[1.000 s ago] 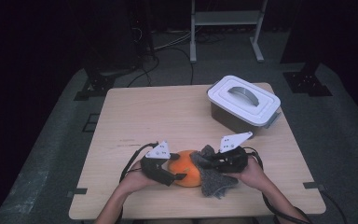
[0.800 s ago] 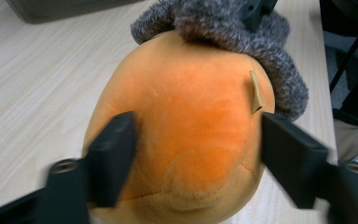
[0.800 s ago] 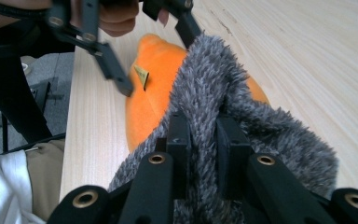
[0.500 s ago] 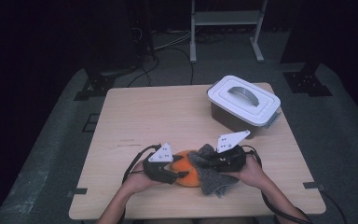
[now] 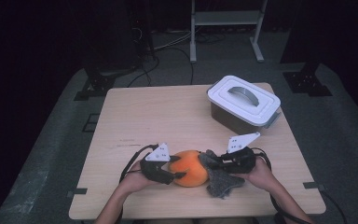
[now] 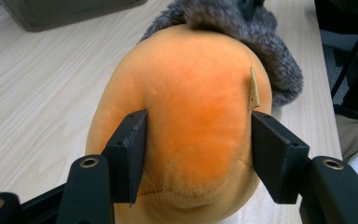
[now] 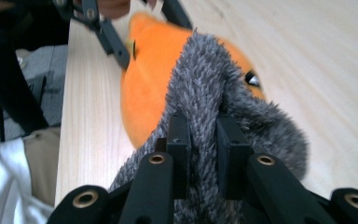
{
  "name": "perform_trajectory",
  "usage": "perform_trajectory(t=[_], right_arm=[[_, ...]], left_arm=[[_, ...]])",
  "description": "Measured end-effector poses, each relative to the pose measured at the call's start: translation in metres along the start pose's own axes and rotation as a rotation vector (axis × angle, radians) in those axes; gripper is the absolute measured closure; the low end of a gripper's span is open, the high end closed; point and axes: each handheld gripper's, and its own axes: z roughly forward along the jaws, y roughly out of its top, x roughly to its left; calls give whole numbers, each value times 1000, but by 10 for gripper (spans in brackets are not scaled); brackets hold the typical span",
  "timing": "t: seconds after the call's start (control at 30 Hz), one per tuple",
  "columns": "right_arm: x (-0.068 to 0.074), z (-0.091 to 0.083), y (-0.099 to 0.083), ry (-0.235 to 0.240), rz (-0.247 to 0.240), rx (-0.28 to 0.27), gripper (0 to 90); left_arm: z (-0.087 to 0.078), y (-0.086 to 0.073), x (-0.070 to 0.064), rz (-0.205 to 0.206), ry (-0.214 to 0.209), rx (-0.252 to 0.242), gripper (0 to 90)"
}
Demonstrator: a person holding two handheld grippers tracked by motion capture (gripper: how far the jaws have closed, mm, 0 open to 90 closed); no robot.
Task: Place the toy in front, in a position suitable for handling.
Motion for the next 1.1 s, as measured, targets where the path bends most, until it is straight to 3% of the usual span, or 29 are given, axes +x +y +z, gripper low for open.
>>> perform_trajectory(t=[0.2, 0.37, 0.47, 0.6, 0.83, 0.93, 1.1], right_arm=[[-1, 7, 11, 1, -15, -11, 770], [2, 11, 3, 15, 1, -9, 770], [7, 9, -2, 29, -1, 0, 769], [12, 7, 1, 29, -22, 2, 769], [15, 8, 18, 32, -58, -43, 768], [13, 11, 15, 37, -51, -35, 768], [4, 6, -3, 21, 0, -28, 768]], left_arm=[[-4, -1, 2, -8, -5, 7, 371], [-9, 1, 10, -134, -35, -22, 214], [-8, -1, 12, -157, -48, -1, 205], [-3, -2, 7, -112, -34, 10, 291], [0, -1, 0, -8, -24, 11, 332], [-1, -3, 0, -2, -26, 7, 339], [-1, -3, 1, -1, -26, 3, 338]])
